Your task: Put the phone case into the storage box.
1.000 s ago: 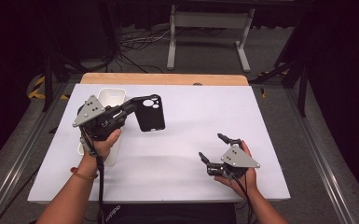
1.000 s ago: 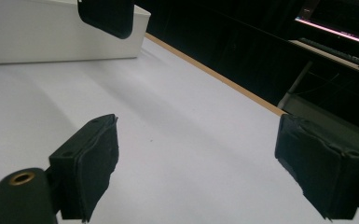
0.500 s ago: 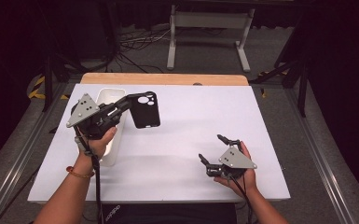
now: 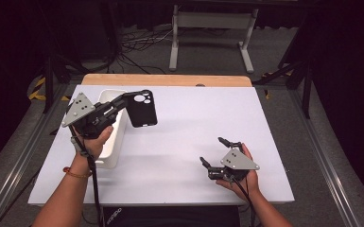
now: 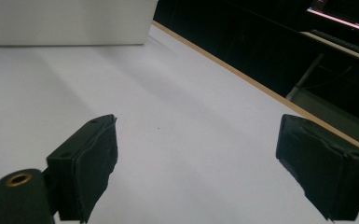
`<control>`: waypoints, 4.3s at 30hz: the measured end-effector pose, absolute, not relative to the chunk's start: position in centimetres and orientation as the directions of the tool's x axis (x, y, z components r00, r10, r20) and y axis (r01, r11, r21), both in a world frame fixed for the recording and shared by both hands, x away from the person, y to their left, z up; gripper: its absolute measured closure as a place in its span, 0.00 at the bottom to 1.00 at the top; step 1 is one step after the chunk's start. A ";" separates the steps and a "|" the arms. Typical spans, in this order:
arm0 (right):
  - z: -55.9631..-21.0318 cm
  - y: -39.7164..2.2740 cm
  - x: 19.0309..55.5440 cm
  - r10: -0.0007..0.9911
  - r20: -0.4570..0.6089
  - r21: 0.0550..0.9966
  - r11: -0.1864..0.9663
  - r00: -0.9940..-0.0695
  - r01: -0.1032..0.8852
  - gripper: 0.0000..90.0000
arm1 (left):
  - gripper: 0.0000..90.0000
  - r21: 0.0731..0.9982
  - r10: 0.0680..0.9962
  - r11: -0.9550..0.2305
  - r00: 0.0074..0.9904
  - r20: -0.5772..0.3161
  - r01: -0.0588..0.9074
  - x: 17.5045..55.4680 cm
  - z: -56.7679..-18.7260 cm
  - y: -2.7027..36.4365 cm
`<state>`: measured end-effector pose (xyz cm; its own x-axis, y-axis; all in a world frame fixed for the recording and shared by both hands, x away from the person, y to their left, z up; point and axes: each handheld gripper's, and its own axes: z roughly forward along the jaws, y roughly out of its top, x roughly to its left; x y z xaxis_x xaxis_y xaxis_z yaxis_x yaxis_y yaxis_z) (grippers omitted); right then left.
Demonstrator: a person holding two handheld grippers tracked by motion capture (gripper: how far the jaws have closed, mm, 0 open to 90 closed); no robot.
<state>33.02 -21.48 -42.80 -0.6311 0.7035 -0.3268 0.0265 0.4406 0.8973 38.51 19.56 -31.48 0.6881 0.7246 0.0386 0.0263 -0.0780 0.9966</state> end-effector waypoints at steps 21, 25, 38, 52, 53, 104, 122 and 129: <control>-43.0 -21.2 33.1 0.699 -0.339 0.889 0.458 -0.629 0.030 0.15 | 0.93 0.999 0.758 -0.045 0.652 0.022 0.019 39.0 -31.2 23.0; -43.0 -21.0 33.0 0.693 -0.343 0.886 0.463 -0.634 0.027 0.15 | 0.93 0.999 0.764 -0.047 0.644 0.022 0.022 39.3 -31.2 23.6; -43.1 -20.9 33.2 0.686 -0.336 0.883 0.468 -0.645 0.038 0.15 | 0.93 0.999 0.786 -0.038 0.618 0.028 0.004 39.5 -30.9 25.4; -43.3 -20.9 33.3 0.692 -0.353 0.874 0.484 -0.629 0.042 0.15 | 0.93 0.998 0.813 -0.055 0.581 0.034 0.018 41.0 -31.2 27.1; -43.3 -20.9 33.3 0.694 -0.352 0.875 0.482 -0.629 0.042 0.15 | 0.93 0.998 0.813 -0.057 0.581 0.037 0.017 41.2 -31.2 27.3; -44.7 -19.5 34.8 0.694 -0.328 0.846 0.518 -0.641 0.128 0.17 | 0.93 0.975 0.804 -0.158 0.594 0.034 0.158 51.8 -36.4 28.7; -45.9 -19.2 35.5 0.672 -0.334 0.810 0.563 -0.661 0.162 0.17 | 0.93 0.977 0.807 -0.130 0.591 0.007 0.167 54.2 -39.6 28.9; -45.9 -19.1 35.4 0.665 -0.339 0.809 0.567 -0.666 0.154 0.17 | 0.91 0.970 0.807 -0.167 0.589 0.033 0.174 54.4 -39.9 28.9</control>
